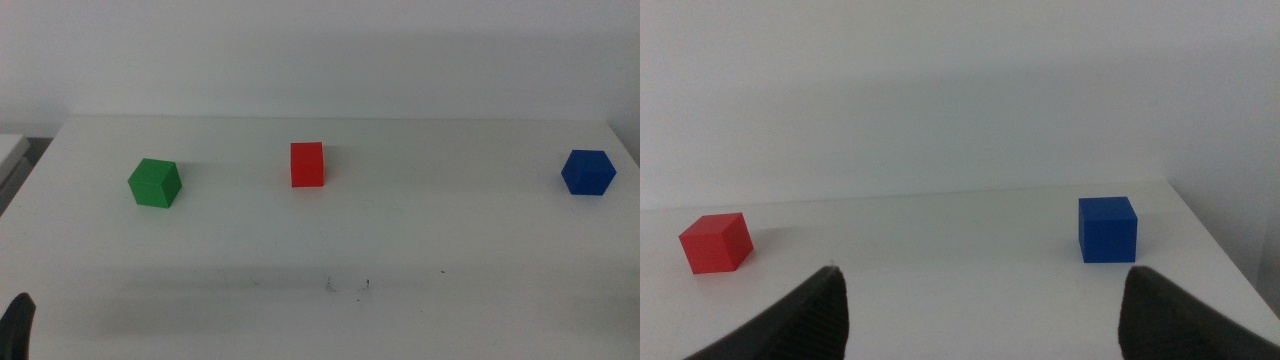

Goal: Stack red cubes first, then green, then blue cubes in a specific spot.

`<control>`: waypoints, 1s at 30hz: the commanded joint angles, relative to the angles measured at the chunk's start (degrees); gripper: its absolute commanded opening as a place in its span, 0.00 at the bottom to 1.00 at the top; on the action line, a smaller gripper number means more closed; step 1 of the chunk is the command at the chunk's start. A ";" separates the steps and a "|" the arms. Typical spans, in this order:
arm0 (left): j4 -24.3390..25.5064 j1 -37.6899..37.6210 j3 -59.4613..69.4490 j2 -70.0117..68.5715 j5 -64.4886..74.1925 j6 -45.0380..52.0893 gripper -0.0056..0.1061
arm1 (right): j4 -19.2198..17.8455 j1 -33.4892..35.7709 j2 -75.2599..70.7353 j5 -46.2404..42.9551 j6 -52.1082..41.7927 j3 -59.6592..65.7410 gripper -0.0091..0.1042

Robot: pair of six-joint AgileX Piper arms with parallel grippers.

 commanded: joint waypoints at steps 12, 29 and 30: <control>-11.00 -0.51 -45.93 47.20 29.16 -0.06 0.89 | -0.47 -0.16 -0.29 -0.61 -0.31 0.03 0.90; -5.23 -22.35 -101.27 108.83 45.21 -12.26 0.89 | -0.47 -0.16 -0.29 -0.61 -0.31 0.03 0.90; -5.22 -22.93 -103.11 111.46 44.73 -12.69 0.89 | -0.47 -0.16 -0.29 -0.61 -0.31 0.03 0.90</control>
